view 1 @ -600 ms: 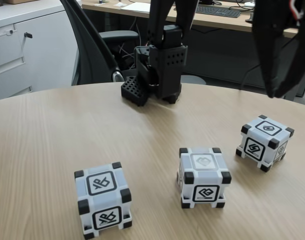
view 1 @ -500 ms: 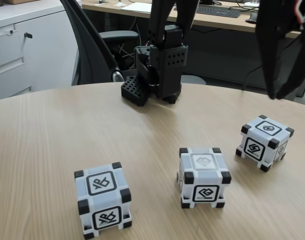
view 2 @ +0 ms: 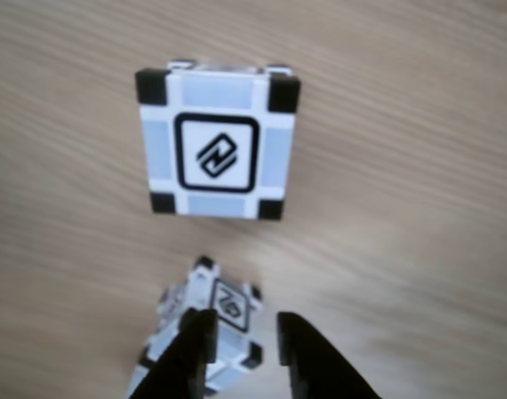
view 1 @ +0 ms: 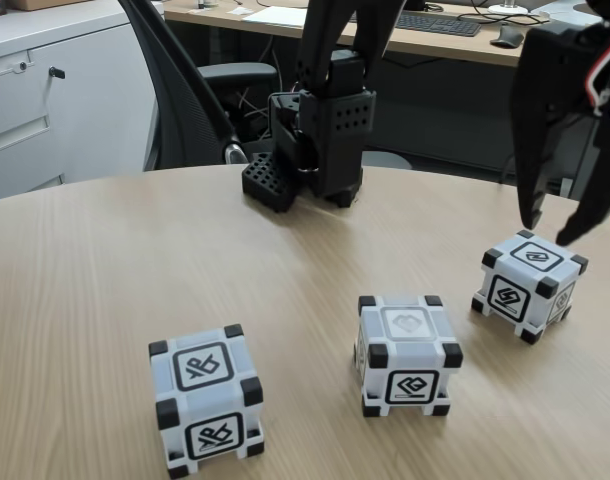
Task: Stack cubes from left to right.
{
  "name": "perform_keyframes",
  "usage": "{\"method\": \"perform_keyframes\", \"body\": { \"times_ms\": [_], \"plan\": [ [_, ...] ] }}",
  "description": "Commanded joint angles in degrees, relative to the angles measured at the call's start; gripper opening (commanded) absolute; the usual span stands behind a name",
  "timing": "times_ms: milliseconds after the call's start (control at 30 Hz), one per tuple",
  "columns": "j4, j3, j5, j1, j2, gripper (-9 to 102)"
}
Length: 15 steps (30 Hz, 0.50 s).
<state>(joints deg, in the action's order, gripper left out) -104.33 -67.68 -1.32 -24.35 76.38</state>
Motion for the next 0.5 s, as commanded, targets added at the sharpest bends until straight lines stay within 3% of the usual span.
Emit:
{"method": "perform_keyframes", "body": {
  "times_ms": [0, 33, 233, 467],
  "plan": [
    [-0.97, 1.67, 8.53, 0.18, 1.05, 7],
    [-0.97, 1.67, 13.27, 0.18, 1.14, 7],
    [-0.97, 1.76, 6.42, 0.26, 1.23, 16],
    [-0.97, 1.67, 7.21, 0.09, 1.14, 23]
  ]
}}
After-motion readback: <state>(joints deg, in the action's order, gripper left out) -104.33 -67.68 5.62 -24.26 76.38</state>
